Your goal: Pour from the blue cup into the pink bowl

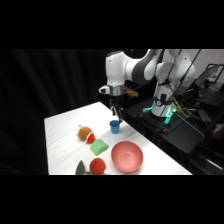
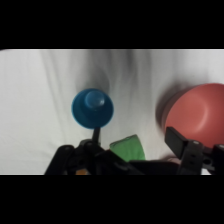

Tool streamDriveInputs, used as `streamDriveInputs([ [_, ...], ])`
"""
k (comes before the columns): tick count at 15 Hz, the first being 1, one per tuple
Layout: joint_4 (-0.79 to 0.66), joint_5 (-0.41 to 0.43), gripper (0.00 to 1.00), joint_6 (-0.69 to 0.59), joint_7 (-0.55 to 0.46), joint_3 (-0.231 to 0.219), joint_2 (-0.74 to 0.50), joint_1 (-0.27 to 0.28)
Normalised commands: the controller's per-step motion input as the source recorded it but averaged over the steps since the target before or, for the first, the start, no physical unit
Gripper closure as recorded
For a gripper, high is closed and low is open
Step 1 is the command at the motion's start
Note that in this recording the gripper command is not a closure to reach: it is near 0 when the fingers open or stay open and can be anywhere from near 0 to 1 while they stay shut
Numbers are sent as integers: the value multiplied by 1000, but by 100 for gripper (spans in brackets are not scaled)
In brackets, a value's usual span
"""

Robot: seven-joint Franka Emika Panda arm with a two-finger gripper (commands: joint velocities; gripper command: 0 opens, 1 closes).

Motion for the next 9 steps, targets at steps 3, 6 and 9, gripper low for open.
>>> streamDriveInputs([
  [3, -255, 210, 0, 606, 73, 35, 80, 21],
  [6, -152, 123, 0, 561, 106, 49, 174, 30],
  [9, -40, -8, 0, 506, 175, 3, 264, 22],
])
